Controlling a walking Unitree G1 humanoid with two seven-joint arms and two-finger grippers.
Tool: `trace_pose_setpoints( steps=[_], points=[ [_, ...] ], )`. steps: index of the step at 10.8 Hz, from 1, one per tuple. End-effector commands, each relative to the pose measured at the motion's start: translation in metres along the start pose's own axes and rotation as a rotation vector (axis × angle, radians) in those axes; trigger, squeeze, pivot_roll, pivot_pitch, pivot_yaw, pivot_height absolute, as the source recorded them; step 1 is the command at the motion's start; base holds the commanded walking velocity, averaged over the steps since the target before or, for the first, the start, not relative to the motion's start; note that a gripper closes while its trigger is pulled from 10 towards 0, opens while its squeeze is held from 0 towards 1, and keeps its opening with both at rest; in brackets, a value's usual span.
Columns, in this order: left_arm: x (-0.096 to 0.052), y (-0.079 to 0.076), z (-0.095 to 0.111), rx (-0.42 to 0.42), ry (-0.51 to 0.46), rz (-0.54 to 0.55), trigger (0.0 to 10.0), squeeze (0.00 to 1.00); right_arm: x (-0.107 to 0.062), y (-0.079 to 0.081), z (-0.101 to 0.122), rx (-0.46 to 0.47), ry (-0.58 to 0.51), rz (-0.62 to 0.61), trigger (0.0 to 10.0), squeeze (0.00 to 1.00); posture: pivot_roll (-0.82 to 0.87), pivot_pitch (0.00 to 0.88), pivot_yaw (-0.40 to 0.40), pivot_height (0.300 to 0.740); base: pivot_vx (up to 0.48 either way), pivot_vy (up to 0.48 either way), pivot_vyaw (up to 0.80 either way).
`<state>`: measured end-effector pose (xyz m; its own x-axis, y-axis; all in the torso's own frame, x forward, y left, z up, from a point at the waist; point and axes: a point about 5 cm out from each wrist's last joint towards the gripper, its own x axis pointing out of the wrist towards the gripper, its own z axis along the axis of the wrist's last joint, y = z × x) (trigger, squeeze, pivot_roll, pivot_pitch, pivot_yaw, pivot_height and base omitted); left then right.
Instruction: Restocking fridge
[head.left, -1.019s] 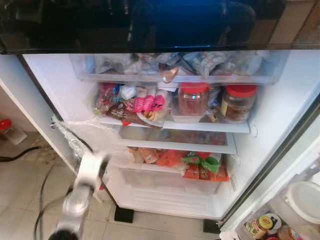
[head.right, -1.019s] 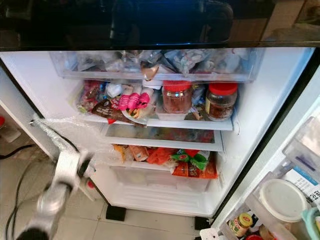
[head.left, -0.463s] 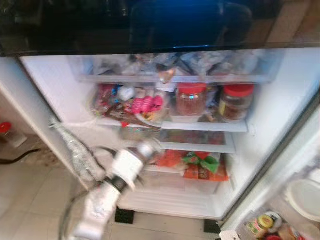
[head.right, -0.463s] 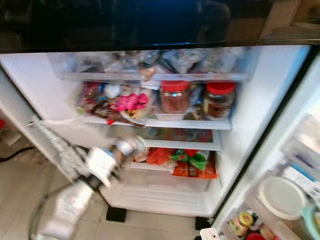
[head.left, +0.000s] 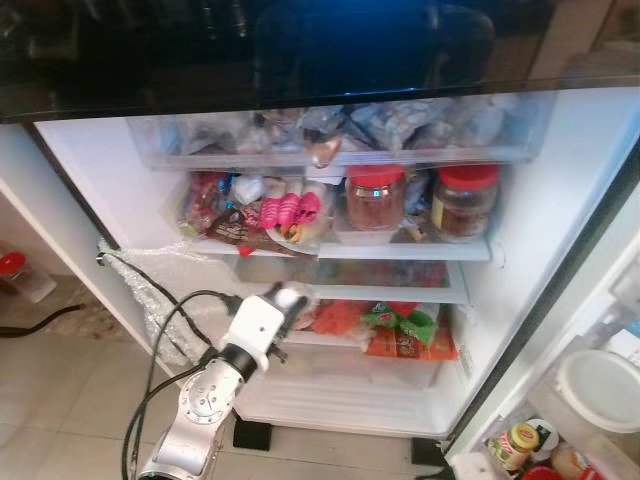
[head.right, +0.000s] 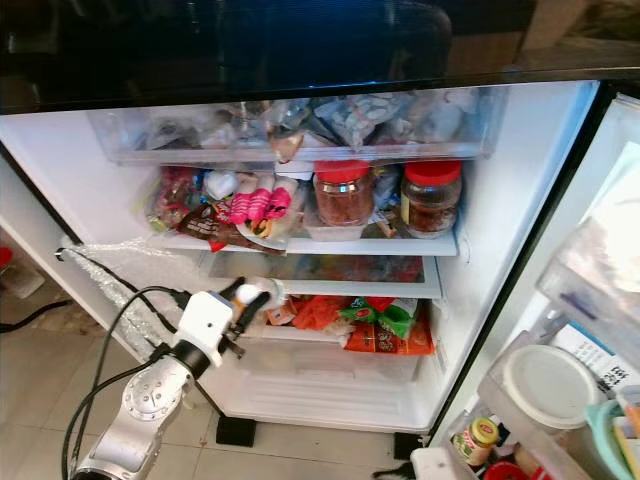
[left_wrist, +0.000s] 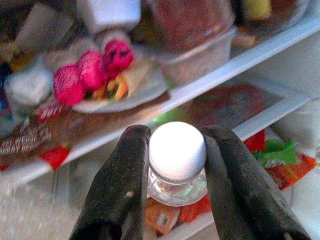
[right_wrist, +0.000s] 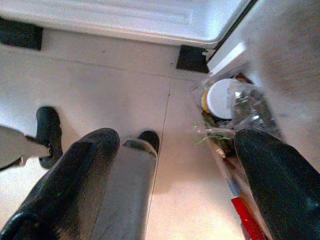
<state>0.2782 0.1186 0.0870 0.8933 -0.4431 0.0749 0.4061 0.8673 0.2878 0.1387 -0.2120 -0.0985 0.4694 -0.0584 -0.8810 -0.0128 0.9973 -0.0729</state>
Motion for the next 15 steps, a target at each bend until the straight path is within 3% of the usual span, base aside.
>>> trace_pose_setpoints(
  steps=[1, 3, 5, 8, 11, 15],
  points=[
    [-0.001, 0.009, -0.002, 0.016, 0.004, 0.041, 10.0, 0.00, 0.001, 0.005, 0.003, 0.013, -0.012, 0.011, 10.0, 0.00, -0.15, 0.000, 0.084, 0.740, 0.000, 0.000, 0.00],
    [0.000, 0.011, -0.007, -0.017, 0.012, 0.084, 10.0, 0.00, 0.002, 0.002, 0.010, 0.022, -0.026, 0.005, 10.0, 0.00, -0.16, 0.000, 0.085, 0.740, 0.000, 0.000, 0.00],
    [-0.004, 0.028, -0.024, -0.041, 0.077, 0.218, 10.0, 0.00, 0.002, -0.004, 0.019, 0.072, -0.068, -0.029, 10.0, 0.00, -0.18, 0.000, 0.104, 0.740, 0.000, 0.000, 0.00],
    [-0.008, 0.028, -0.026, -0.008, 0.073, 0.208, 10.0, 0.00, 0.002, -0.002, 0.027, 0.114, -0.121, -0.030, 10.0, 0.00, -0.19, 0.000, 0.124, 0.740, 0.000, 0.000, 0.00],
    [-0.002, 0.031, -0.018, -0.011, 0.025, 0.221, 10.0, 0.00, 0.003, -0.005, 0.043, 0.121, -0.186, -0.041, 10.0, 0.00, -0.17, 0.001, 0.122, 0.740, 0.000, 0.000, 0.00],
    [-0.012, 0.059, -0.025, -0.044, 0.063, 0.324, 10.0, 0.00, 0.003, -0.006, 0.045, 0.088, -0.156, -0.046, 10.0, 0.00, -0.17, 0.011, 0.112, 0.740, 0.000, 0.000, 0.00]
  ],
)
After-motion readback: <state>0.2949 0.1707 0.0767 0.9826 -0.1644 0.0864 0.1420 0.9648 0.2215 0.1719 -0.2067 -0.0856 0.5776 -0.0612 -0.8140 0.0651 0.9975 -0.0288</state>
